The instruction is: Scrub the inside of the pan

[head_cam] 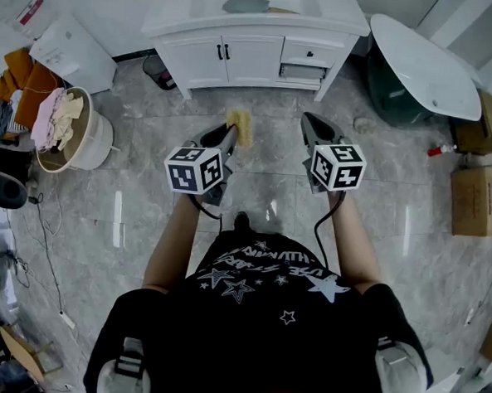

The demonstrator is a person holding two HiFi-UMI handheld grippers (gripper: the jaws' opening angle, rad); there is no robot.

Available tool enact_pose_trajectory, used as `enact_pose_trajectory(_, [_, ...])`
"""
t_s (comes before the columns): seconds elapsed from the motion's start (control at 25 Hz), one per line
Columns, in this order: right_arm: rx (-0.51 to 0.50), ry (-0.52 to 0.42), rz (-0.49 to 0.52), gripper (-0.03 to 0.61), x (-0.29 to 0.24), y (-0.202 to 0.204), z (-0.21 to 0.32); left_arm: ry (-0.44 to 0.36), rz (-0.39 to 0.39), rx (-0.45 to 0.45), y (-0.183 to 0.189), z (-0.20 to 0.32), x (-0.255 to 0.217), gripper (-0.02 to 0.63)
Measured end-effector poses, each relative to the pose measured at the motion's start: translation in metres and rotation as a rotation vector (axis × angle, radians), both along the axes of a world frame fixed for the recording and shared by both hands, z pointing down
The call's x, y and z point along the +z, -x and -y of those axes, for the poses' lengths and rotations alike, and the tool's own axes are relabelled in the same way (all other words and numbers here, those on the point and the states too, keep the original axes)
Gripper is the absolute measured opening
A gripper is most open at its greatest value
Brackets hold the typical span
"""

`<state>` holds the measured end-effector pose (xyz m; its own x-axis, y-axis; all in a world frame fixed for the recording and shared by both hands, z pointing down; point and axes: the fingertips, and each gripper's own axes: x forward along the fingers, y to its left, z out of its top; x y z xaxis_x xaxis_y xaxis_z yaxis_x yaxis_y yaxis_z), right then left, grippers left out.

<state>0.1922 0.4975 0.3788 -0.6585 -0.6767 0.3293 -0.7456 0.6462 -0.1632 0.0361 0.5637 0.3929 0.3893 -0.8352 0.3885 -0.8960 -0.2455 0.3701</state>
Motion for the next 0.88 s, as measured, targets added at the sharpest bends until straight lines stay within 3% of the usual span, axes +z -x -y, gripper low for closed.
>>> enact_pose_trajectory(0.4, [-0.02, 0.028, -0.024, 0.007, 0.017, 0.027, 0.004, 0.02, -0.014, 0.008, 0.024, 0.01, 0.013, 0.051])
enact_pose_trajectory(0.88, [0.036, 0.012, -0.025, 0.008, 0.022, 0.055, 0.006, -0.003, -0.03, 0.029, 0.059, 0.014, 0.013, 0.051])
